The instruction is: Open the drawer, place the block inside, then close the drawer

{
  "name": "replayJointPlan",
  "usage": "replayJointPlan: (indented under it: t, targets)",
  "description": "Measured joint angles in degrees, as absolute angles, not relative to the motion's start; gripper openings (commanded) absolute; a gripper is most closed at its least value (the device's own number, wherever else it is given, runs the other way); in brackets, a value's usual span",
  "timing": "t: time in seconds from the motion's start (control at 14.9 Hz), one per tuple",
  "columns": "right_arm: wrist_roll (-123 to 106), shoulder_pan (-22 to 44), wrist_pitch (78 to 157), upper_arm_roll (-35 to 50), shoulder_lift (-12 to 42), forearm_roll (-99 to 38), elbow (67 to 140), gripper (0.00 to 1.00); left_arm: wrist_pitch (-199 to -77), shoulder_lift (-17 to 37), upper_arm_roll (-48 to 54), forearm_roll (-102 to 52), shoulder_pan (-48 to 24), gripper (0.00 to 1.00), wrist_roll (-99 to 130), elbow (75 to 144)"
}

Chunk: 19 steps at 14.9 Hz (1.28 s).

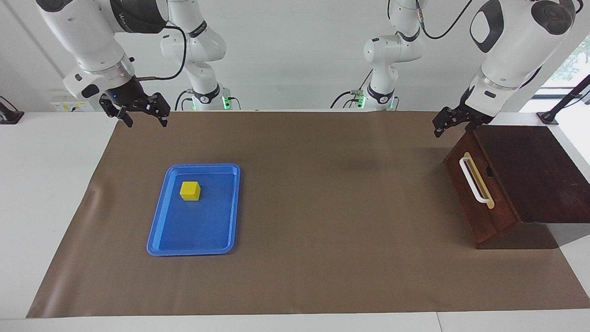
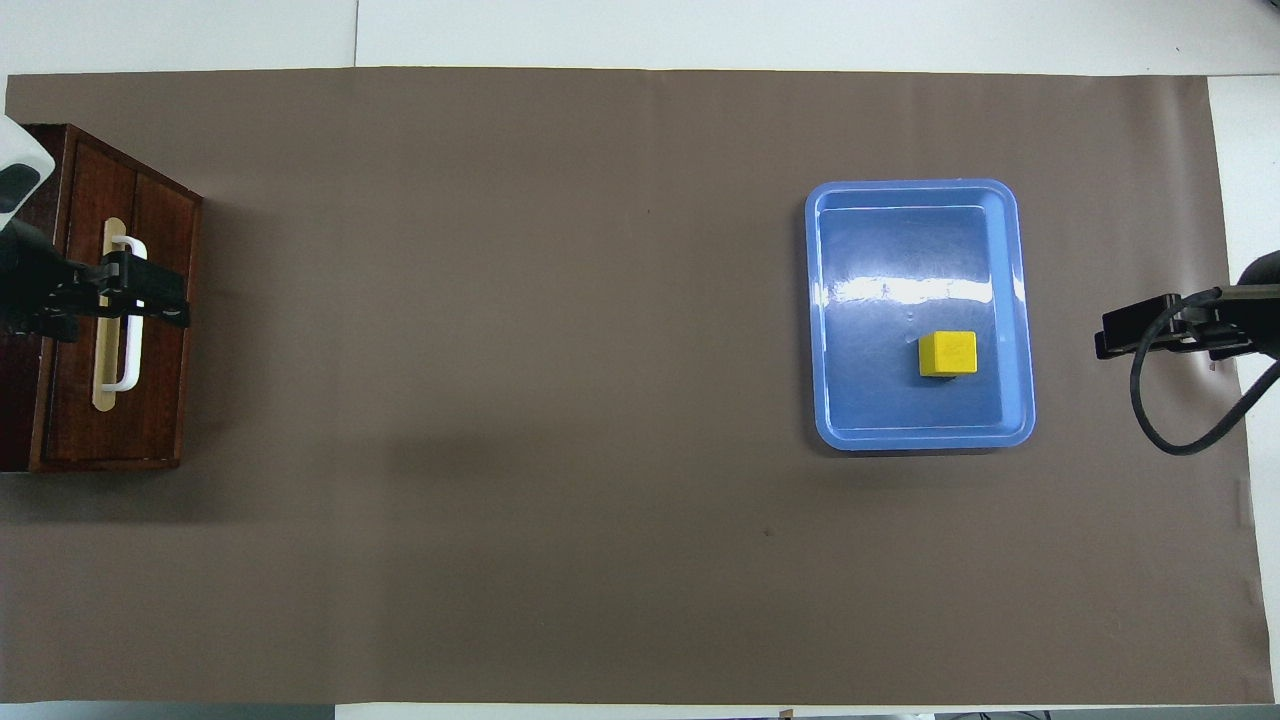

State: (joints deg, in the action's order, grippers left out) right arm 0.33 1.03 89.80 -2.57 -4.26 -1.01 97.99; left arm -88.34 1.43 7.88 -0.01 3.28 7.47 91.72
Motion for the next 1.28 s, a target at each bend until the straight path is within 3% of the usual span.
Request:
replayJointPlan:
  t: [0.74, 1.28]
  targets:
    - [-3.7, 0.7, 90.7, -2.8, -4.3, -1.0, 98.0, 1.0, -88.3, 1.4, 7.9, 0.0, 3.3, 1.0, 7.5, 91.7]
    - [15.2, 0.5, 93.4, -2.9, -3.7, -1.0, 98.5, 1.0, -88.3, 1.4, 7.9, 0.0, 3.3, 1.0, 7.5, 91.7]
